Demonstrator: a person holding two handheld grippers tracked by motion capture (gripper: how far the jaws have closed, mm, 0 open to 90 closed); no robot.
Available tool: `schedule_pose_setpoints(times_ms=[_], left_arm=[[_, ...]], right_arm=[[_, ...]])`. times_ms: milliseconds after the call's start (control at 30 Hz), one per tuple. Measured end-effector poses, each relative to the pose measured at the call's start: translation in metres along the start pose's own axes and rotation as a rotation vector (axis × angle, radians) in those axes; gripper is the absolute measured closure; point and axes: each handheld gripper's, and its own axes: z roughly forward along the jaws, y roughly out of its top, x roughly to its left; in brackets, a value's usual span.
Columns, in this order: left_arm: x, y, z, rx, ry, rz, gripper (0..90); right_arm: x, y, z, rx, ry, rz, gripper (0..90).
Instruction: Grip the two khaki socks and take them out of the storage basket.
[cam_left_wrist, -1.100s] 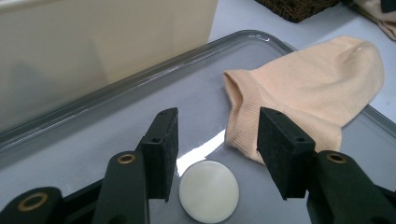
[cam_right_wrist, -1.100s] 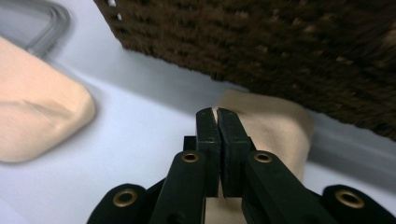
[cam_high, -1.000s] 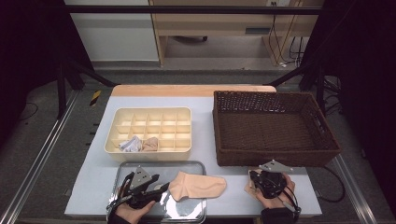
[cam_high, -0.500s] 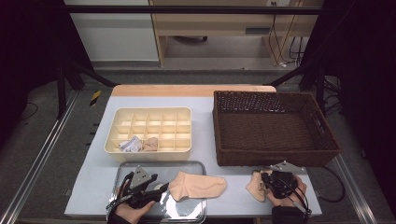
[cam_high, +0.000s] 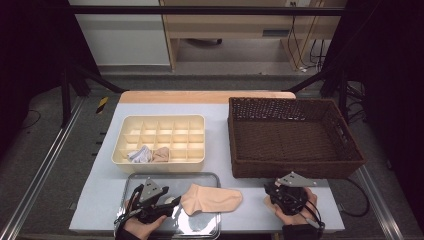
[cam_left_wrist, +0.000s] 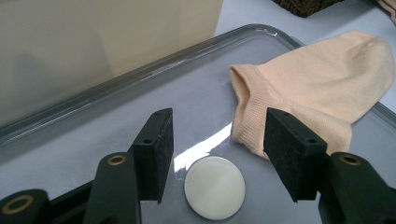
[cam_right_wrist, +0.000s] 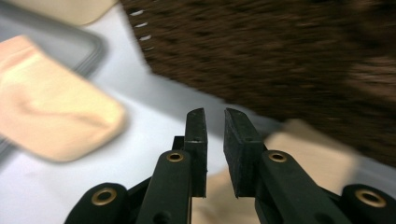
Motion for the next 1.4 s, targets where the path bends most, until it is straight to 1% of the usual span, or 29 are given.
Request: schedule_pose_setpoints(times_ms=[67, 133, 167, 333, 400, 467, 533, 567, 633, 733, 867, 933, 967, 1000, 1100, 1133, 1200, 1300, 1367, 1400], left_arm=[[0.0, 0.0, 0.0, 0.0, -0.001, 0.002, 42.2], [0.0, 0.0, 0.0, -0.001, 0.001, 0.0, 42.1], [0.0, 0.0, -0.001, -0.002, 0.001, -0.001, 42.1], [0.0, 0.0, -0.001, -0.002, 0.0, -0.001, 42.0], [0.0, 0.0, -0.001, -0.001, 0.0, -0.001, 42.0], [0.0, 0.0, -0.001, -0.002, 0.0, 0.0, 42.0], [0.0, 0.0, -0.001, -0.003, 0.001, 0.0, 42.0], [0.0, 0.0, -0.001, -0.003, 0.001, 0.0, 42.0], [-0.001, 0.0, 0.0, -0.001, 0.001, 0.001, 42.0], [-0.001, 0.0, 0.0, 0.002, -0.001, 0.002, 42.0], [-0.001, 0.0, 0.0, 0.001, -0.001, 0.002, 41.9], [-0.001, 0.0, 0.0, -0.001, -0.001, 0.0, 41.9], [-0.001, 0.0, 0.0, -0.002, 0.0, 0.0, 41.9], [-0.001, 0.0, 0.0, -0.001, 0.0, 0.0, 41.9], [0.0, 0.0, 0.0, -0.001, 0.0, -0.001, 41.9], [0.0, 0.0, 0.0, -0.001, -0.001, -0.001, 41.9], [0.0, 0.0, 0.0, -0.001, 0.0, -0.003, 41.9], [0.0, 0.0, 0.0, -0.001, 0.0, -0.004, 42.0], [0.0, 0.0, 0.001, -0.001, 0.0, -0.003, 42.0], [0.0, 0.0, 0.0, -0.001, 0.0, -0.001, 42.0]], right_arm=[[0.006, -0.002, 0.006, 0.034, 0.019, -0.002, 80.4], [0.007, -0.006, 0.013, 0.071, 0.022, -0.008, 80.6], [0.007, -0.007, 0.014, 0.086, 0.021, 0.005, 80.8], [0.001, -0.013, 0.014, 0.129, 0.004, 0.036, 81.5], [0.001, -0.016, 0.014, 0.146, 0.004, 0.039, 80.9], [0.002, -0.017, 0.013, 0.146, -0.001, 0.03, 78.4], [0.003, -0.018, 0.012, 0.147, 0.003, 0.025, 72.6], [0.004, -0.018, 0.012, 0.148, 0.011, 0.024, 71.6], [0.006, -0.019, 0.013, 0.15, 0.012, 0.015, 70.0], [0.006, -0.019, 0.014, 0.15, 0.012, 0.015, 71.3], [0.008, -0.019, 0.015, 0.152, -0.02, -0.003, 77.8], [0.009, -0.019, 0.015, 0.15, -0.032, -0.009, 84.1], [0.009, -0.019, 0.015, 0.15, -0.03, -0.005, 86.0], [0.008, -0.019, 0.015, 0.147, -0.033, 0.001, 86.9], [0.004, -0.017, 0.015, 0.147, -0.01, 0.038, 88.1], [0.004, -0.017, 0.015, 0.143, -0.003, 0.042, 88.1], [0.004, -0.014, 0.013, 0.112, 0.025, 0.059, 88.2], [0.01, -0.006, 0.011, 0.043, 0.085, 0.053, 88.0], [0.015, -0.002, 0.014, 0.014, 0.111, 0.037, 87.9], [0.018, -0.001, 0.016, 0.009, 0.119, 0.031, 87.8]])
